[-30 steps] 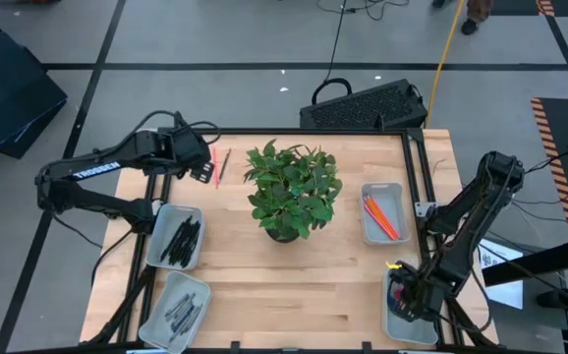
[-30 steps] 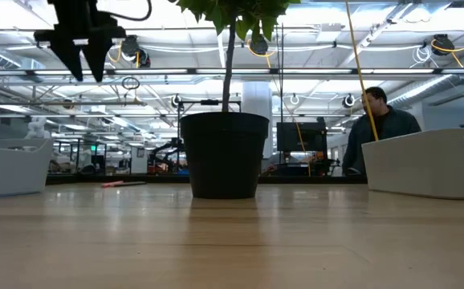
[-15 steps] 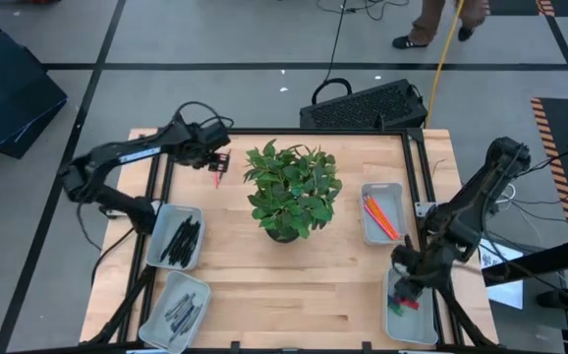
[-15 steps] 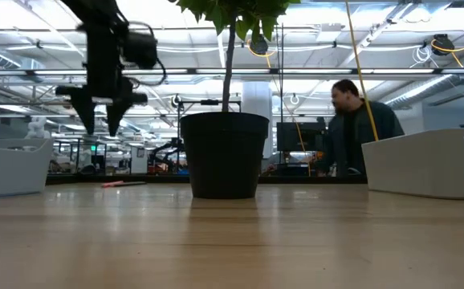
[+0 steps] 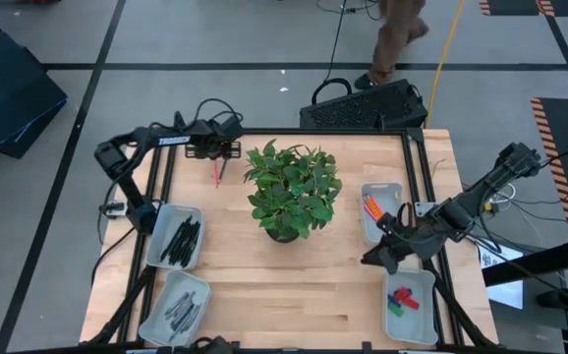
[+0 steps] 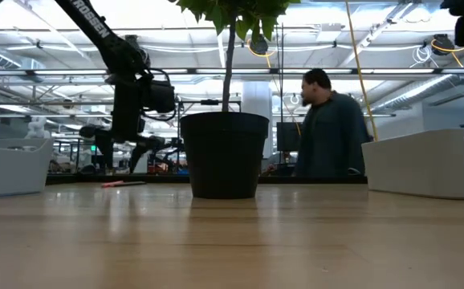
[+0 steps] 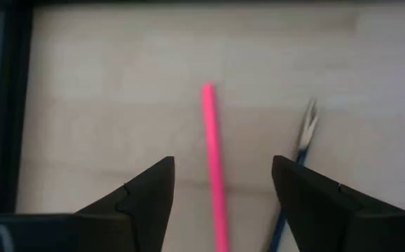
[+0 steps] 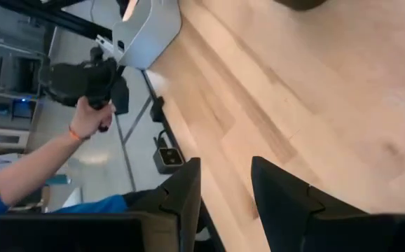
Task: Sort crayons/erasers/pens/pencils in bins
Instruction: Put the pink pencil into the top right gray bin
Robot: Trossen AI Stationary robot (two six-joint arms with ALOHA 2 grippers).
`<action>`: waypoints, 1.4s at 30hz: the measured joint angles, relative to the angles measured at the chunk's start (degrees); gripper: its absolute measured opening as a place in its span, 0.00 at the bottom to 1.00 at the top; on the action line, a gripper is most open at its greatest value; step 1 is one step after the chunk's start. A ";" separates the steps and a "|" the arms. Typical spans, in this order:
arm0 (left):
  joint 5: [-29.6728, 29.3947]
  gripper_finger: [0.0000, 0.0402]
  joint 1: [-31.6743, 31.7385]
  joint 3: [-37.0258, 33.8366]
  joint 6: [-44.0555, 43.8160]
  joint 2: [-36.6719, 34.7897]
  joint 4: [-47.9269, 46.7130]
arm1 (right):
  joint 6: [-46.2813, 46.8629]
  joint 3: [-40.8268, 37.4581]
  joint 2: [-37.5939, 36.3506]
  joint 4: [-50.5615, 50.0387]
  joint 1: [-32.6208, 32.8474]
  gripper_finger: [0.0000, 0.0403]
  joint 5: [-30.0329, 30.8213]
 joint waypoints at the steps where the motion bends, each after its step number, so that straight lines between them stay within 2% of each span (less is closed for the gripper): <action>1: -0.74 0.58 -0.12 0.00 -0.44 0.05 0.63 | -0.41 0.00 0.08 0.05 -0.44 0.29 0.02; 9: -3.89 0.38 -4.27 -0.33 -2.91 -2.16 -2.35 | -1.53 0.00 0.16 -0.49 -2.70 0.29 0.00; 13: -9.52 0.34 -9.04 -1.41 -9.49 -6.08 -5.52 | -1.53 0.00 0.16 -0.86 -3.55 0.29 0.02; 16: -11.18 0.34 -11.64 -6.07 -15.68 -10.08 -4.39 | -1.49 -0.02 0.14 -1.08 -3.70 0.29 0.02; 20: -11.03 0.34 -12.62 -16.26 -20.04 -16.17 3.59 | -0.94 -0.02 0.14 -1.84 -3.70 0.29 -0.12; 23: -10.95 0.38 -13.64 -23.10 -20.33 -19.38 13.14 | 0.00 -0.04 0.20 -3.13 -3.73 0.29 -0.13; 26: -11.22 0.44 -14.29 -26.95 -14.72 -20.16 25.21 | 0.04 -0.04 0.31 -3.40 -3.81 0.29 -0.07; 28: -12.42 0.48 -14.48 -27.70 -10.65 -19.59 29.95 | 0.13 -0.04 0.35 -3.24 -3.95 0.29 0.01; 31: -13.94 0.52 -14.09 -27.26 -11.69 -17.65 29.13 | 0.20 -0.04 0.38 -3.05 -4.39 0.29 0.02; 36: -14.46 0.53 -12.83 -27.26 -15.85 -15.13 26.50 | 0.31 -0.04 0.46 -0.68 -4.51 0.29 0.03; 42: -13.63 0.53 -12.63 -27.19 -12.33 -11.18 30.23 | 0.13 -0.04 1.04 1.80 -4.51 0.29 0.04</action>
